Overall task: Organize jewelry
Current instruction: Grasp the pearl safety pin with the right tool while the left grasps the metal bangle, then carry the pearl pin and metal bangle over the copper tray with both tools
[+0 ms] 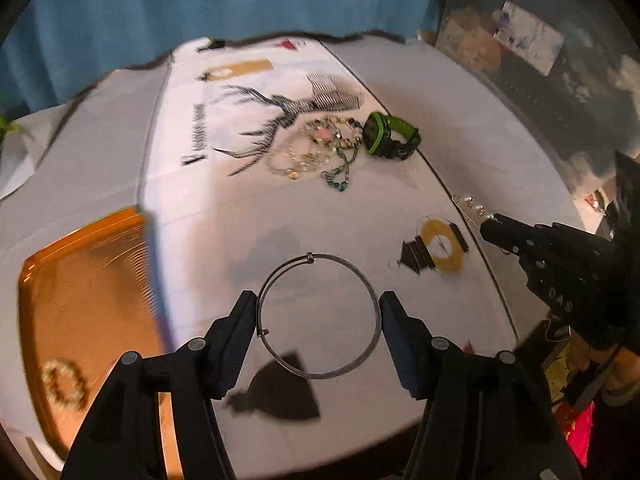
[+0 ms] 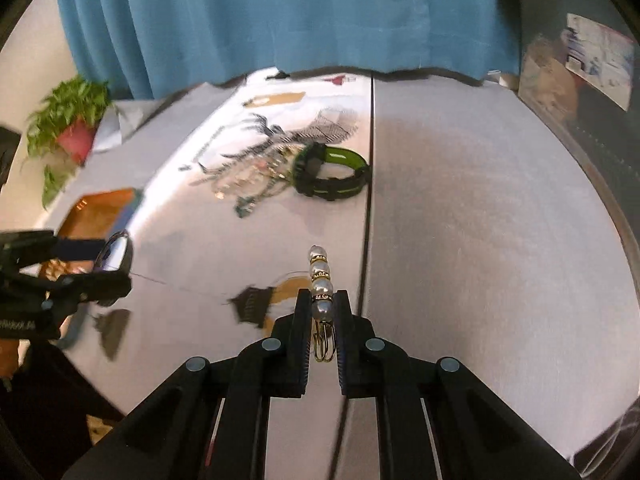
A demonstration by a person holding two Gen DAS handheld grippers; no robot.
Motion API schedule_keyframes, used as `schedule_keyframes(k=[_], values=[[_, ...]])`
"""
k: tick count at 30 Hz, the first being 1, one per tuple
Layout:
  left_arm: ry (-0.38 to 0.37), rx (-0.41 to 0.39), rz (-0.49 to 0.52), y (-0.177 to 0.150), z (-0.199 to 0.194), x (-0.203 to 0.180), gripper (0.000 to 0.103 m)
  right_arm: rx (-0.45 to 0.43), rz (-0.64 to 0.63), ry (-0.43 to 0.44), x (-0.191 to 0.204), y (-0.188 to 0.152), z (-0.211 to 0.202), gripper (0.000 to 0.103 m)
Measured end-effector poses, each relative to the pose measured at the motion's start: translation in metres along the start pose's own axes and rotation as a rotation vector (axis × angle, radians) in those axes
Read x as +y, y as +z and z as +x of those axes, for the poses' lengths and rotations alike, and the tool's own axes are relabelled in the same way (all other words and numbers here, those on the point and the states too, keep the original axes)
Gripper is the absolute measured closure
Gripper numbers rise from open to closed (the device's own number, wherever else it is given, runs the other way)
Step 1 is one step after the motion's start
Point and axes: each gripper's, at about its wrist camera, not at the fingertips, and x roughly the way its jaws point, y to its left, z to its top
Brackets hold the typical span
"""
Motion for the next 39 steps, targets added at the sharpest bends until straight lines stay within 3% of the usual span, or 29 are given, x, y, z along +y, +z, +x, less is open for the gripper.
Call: schedule_keyframes(k=[4, 9, 17, 27, 39], values=[[0.016, -0.061, -0.024, -0.024, -0.041, 0.012, 0.045, -0.037, -0.013, 0.007, 0.026, -0.005, -0.027, 0.092], [0.095, -0.144, -0.045, -0.066, -0.093, 0.027, 0.045, -0.083, -0.049, 0.050, 0.072, -0.020, -0.068, 0.092], [0.145, -0.196, -0.114, -0.152, -0.151, 0.049, 0.045, -0.098, -0.140, 0.145, 0.155, -0.079, -0.132, 0.092], [0.154, -0.219, -0.181, -0.233, -0.179, 0.054, 0.045, -0.049, -0.250, 0.226, 0.227, -0.143, -0.169, 0.092], [0.136, -0.248, -0.194, -0.260, -0.190, 0.053, 0.045, -0.024, -0.313, 0.232, 0.258, -0.166, -0.181, 0.092]])
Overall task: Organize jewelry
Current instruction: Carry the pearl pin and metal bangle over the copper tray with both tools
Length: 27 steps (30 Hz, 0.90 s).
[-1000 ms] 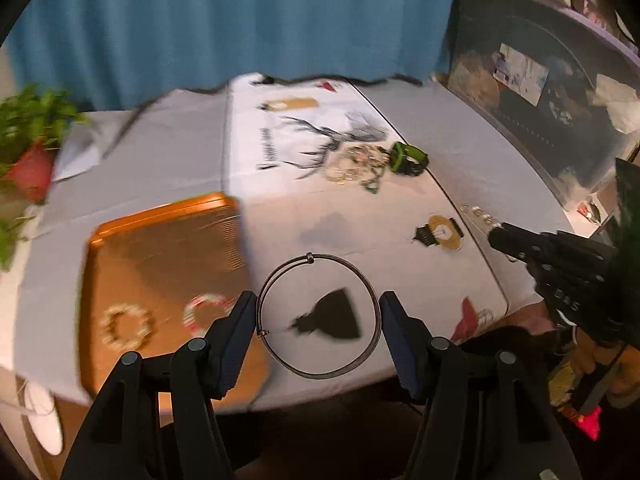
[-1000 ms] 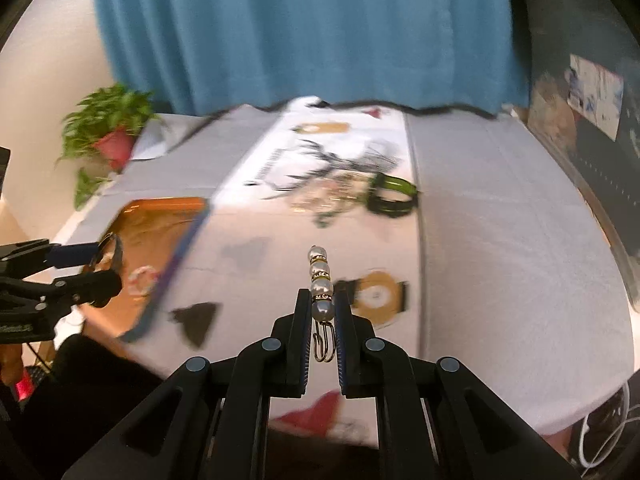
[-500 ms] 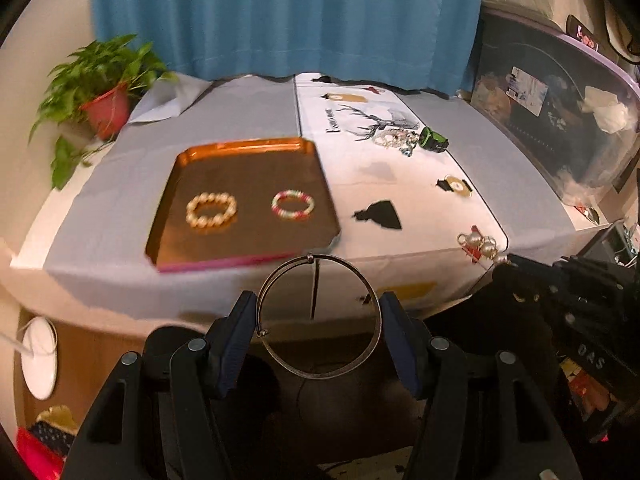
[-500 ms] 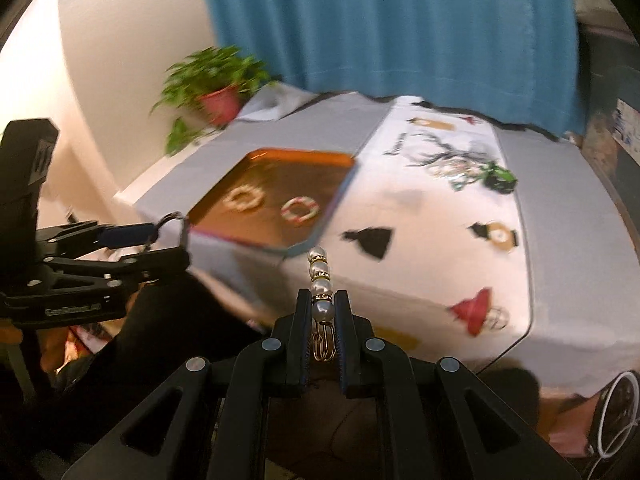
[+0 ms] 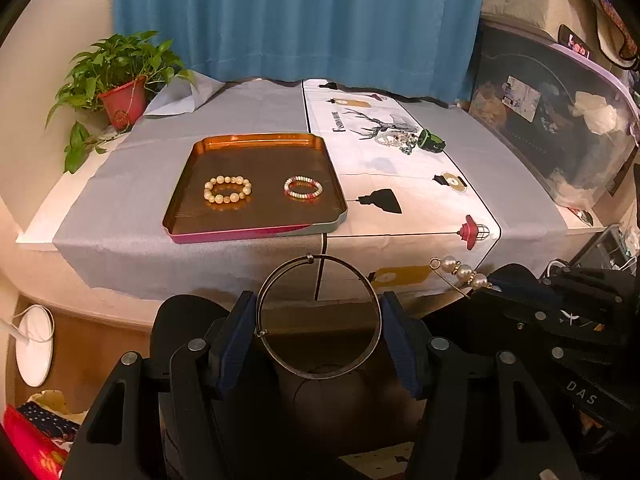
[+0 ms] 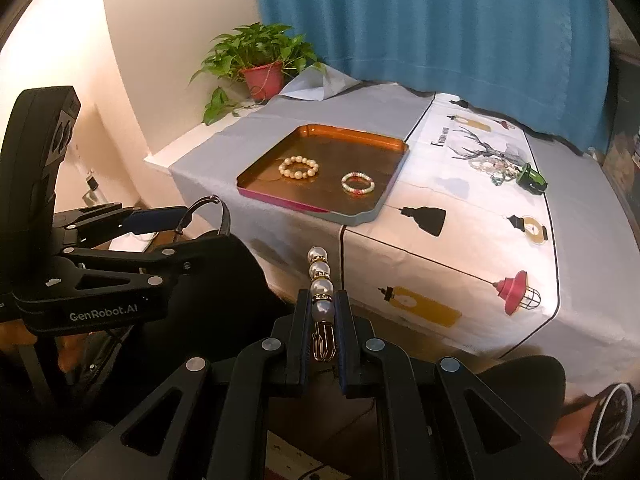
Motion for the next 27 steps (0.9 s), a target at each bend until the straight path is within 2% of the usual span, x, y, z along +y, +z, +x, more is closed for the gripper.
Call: schedule_keyframes(k=[16, 27], values=[[0.002, 0.007, -0.015, -0.001, 0.003, 0.010, 0.045, 0.027, -0.006, -0.002, 0.006, 0.002, 0.011, 0.092], [0.027, 0.015, -0.071, 0.027, 0.030, 0.044, 0.045, 0.053, -0.006, -0.033, -0.008, 0.024, 0.043, 0.092]])
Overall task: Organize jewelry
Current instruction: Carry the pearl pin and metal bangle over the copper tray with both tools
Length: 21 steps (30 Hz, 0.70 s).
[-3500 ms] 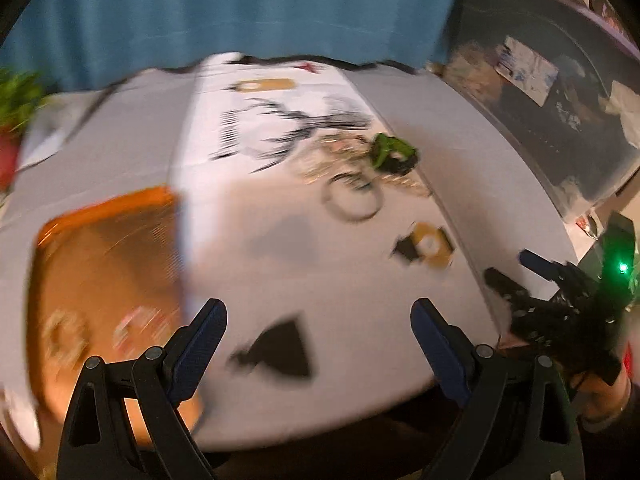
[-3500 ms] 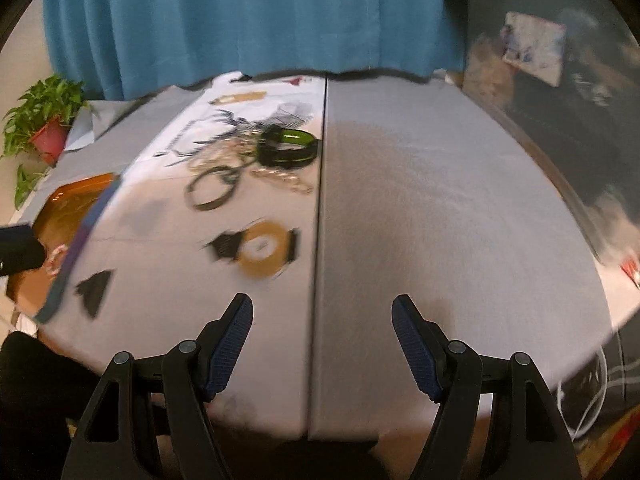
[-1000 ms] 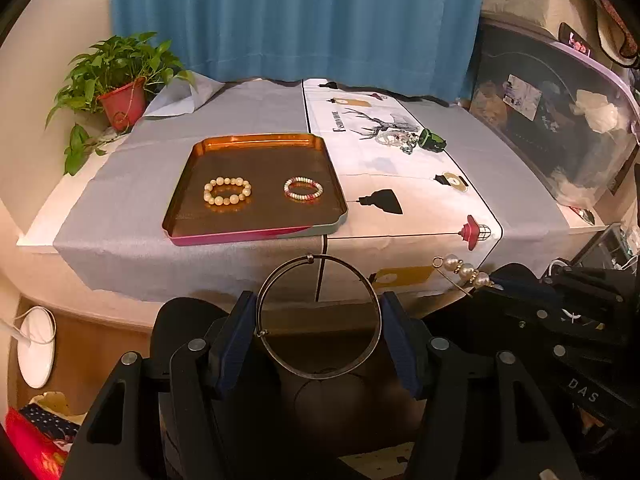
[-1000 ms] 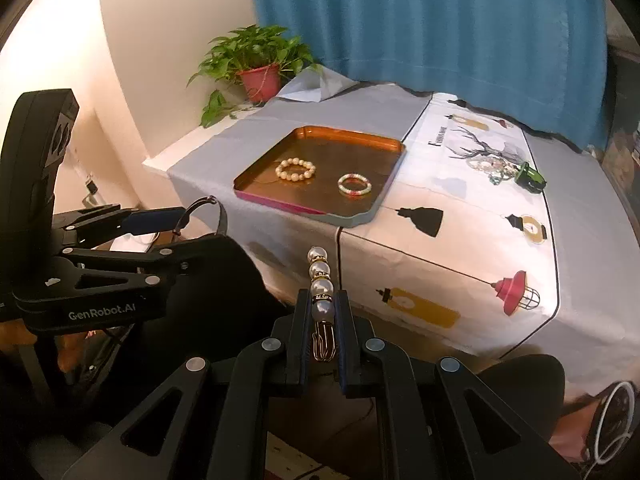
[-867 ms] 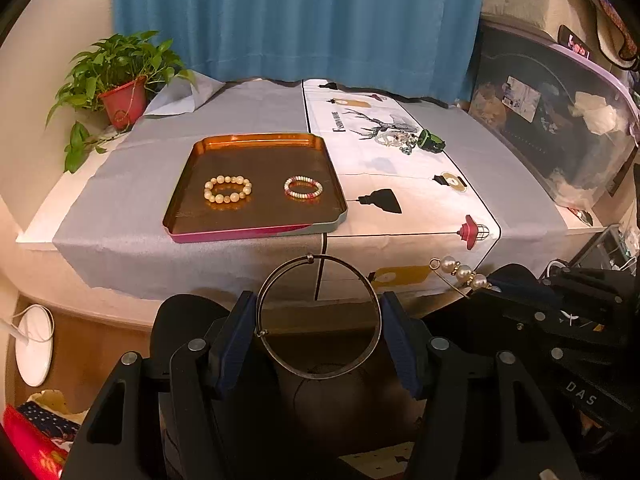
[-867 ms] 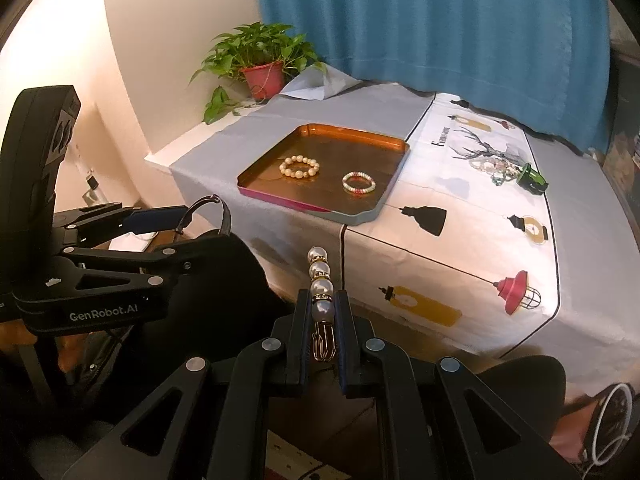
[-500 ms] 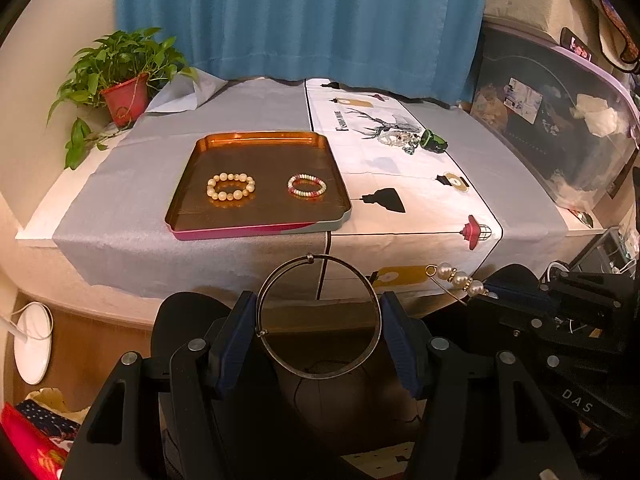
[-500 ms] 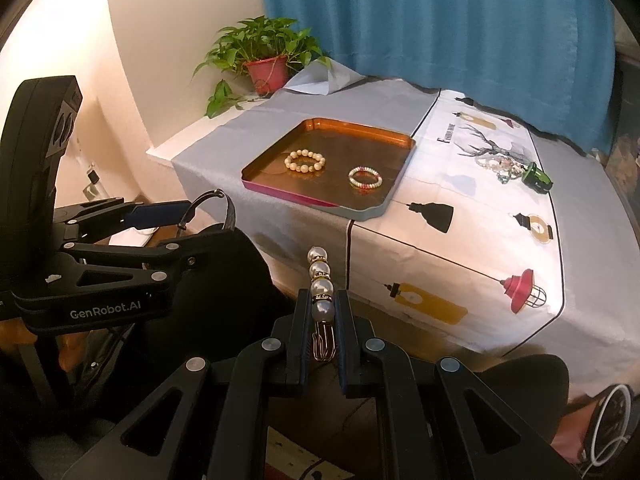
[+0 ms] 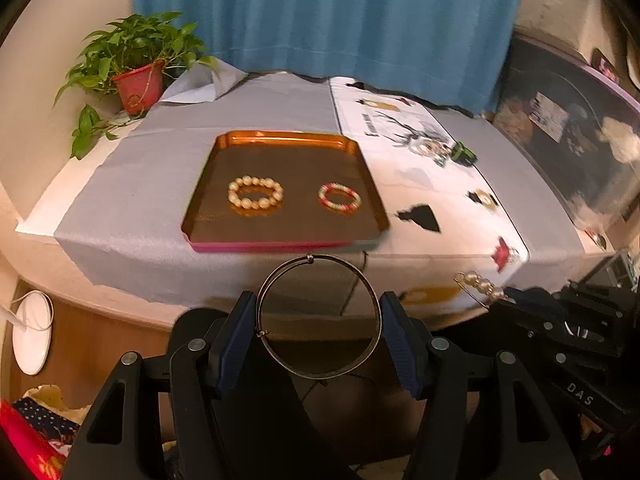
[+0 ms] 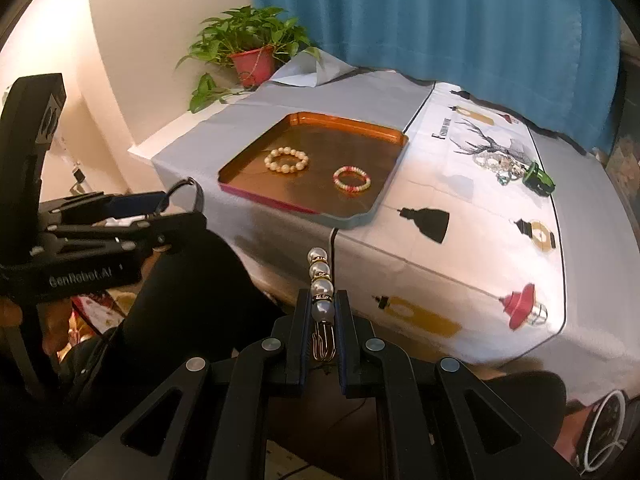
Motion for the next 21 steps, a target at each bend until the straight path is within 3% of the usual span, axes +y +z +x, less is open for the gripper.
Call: schedule_keyframes(k=[9, 21], values=[[0.032, -0.042, -0.035, 0.059, 0.034, 0.034, 0.045, -0.008, -0.010, -0.022, -0.017, 0.056, 0.045, 0.092], [0.056, -0.015, -0.060, 0.136, 0.132, 0.073, 0.045, -0.005, -0.027, -0.031, -0.036, 0.142, 0.149, 0.092]])
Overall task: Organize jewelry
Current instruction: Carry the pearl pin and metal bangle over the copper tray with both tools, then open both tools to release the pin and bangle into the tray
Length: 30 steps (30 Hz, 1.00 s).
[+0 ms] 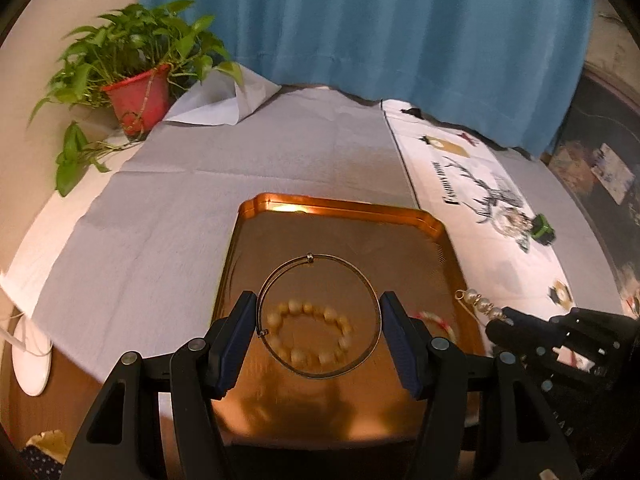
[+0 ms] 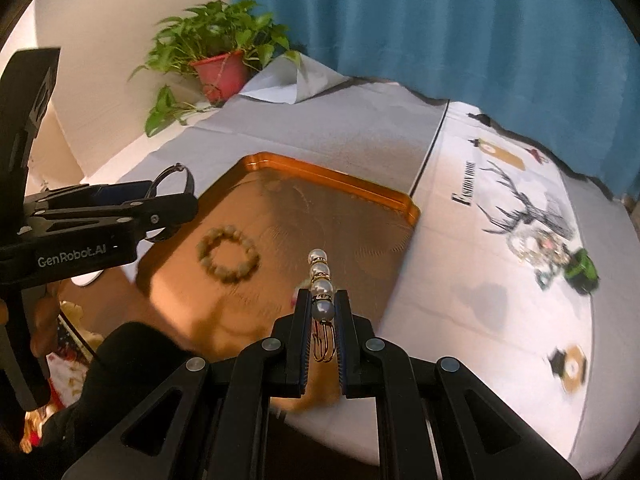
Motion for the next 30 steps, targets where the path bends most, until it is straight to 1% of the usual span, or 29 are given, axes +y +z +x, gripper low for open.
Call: schedule_keyframes(k=[5, 9, 12, 13, 14, 15, 16, 17, 18, 19, 23, 26, 30], values=[[0.011, 0.027, 0.006, 0.016, 0.042, 0.004, 0.045, 0.013, -0.005, -0.010, -0.009, 0.020, 0.046, 0.092], [0.019, 0.041, 0.012, 0.023, 0.066, 0.006, 0.045, 0.011, -0.006, -0.017, -0.013, 0.031, 0.070, 0.091], [0.046, 0.050, 0.045, 0.025, 0.078, 0.004, 0.043, 0.022, 0.004, -0.019, -0.017, 0.038, 0.086, 0.090], [0.052, 0.060, 0.061, 0.025, 0.081, 0.002, 0.041, 0.028, 0.008, -0.021, -0.018, 0.039, 0.090, 0.090], [0.060, 0.068, 0.074, 0.025, 0.083, 0.001, 0.033, 0.035, 0.005, -0.030, -0.019, 0.041, 0.093, 0.089], [0.076, 0.074, 0.089, 0.024, 0.083, 0.000, 0.029, 0.039, 0.002, -0.041, -0.019, 0.041, 0.094, 0.082], [0.091, 0.070, 0.097, 0.022, 0.082, -0.001, 0.020, 0.041, -0.001, -0.055, -0.019, 0.040, 0.094, 0.075], [0.106, 0.059, 0.101, 0.020, 0.078, -0.001, 0.016, 0.041, 0.001, -0.062, -0.019, 0.039, 0.091, 0.055], [0.123, 0.048, 0.103, 0.016, 0.074, -0.001, 0.015, 0.038, 0.005, -0.063, -0.020, 0.036, 0.088, 0.040], [0.137, 0.047, 0.109, 0.012, 0.069, -0.002, 0.014, 0.031, 0.011, -0.063, -0.019, 0.032, 0.082, 0.037], [0.148, 0.064, 0.113, -0.010, 0.044, -0.006, 0.013, 0.032, -0.015, -0.064, -0.009, 0.007, 0.048, 0.036], [0.115, 0.072, 0.084, -0.037, 0.012, -0.010, 0.013, 0.027, -0.029, -0.074, 0.001, -0.020, 0.015, 0.035], [0.091, 0.079, 0.063, -0.076, -0.033, -0.020, 0.013, 0.023, -0.022, -0.095, 0.011, -0.054, -0.027, 0.035]])
